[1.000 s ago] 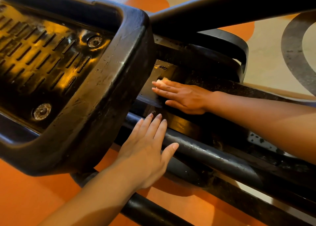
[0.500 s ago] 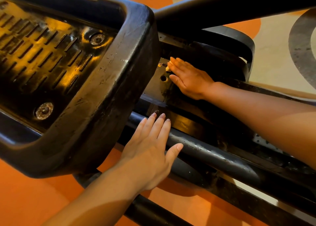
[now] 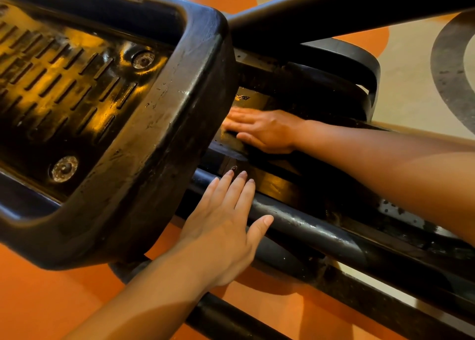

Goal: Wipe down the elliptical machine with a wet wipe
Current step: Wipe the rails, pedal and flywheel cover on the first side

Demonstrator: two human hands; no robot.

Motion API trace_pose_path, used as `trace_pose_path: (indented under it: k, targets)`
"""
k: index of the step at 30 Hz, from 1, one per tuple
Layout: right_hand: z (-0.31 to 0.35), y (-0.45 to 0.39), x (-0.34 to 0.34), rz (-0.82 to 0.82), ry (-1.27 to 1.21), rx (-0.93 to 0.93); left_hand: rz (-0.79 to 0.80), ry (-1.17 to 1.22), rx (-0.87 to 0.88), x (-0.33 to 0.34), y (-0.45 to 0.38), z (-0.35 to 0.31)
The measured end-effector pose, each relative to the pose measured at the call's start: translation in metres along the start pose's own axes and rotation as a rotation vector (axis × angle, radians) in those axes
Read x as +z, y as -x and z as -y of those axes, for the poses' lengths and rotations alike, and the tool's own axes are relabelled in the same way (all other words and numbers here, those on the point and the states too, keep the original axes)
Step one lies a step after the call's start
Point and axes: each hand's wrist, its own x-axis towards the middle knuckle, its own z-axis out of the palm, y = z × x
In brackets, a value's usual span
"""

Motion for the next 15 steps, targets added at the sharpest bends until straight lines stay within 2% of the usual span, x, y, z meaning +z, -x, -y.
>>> trace_pose_path:
  k: [3,5,7,12,15]
  targets:
    - [-0.014,-0.004,-0.004,-0.088,-0.008,0.283,0.008,-0.006,0.0,0.0,0.0,0.0]
    - [-0.018,-0.006,0.0,-0.108,-0.039,0.318,0.018,-0.008,-0.002,0.0,0.0,0.0]
    - [-0.015,-0.004,0.008,-0.096,-0.088,0.259,0.021,-0.009,-0.006,0.0,0.0,0.0]
    - [-0.006,0.03,0.02,-0.029,-0.08,-0.057,0.026,-0.029,-0.006,0.0,-0.001,0.0]
    - [-0.007,0.056,0.024,0.024,-0.016,-0.097,0.008,-0.02,-0.002,0.001,-0.001,0.001]
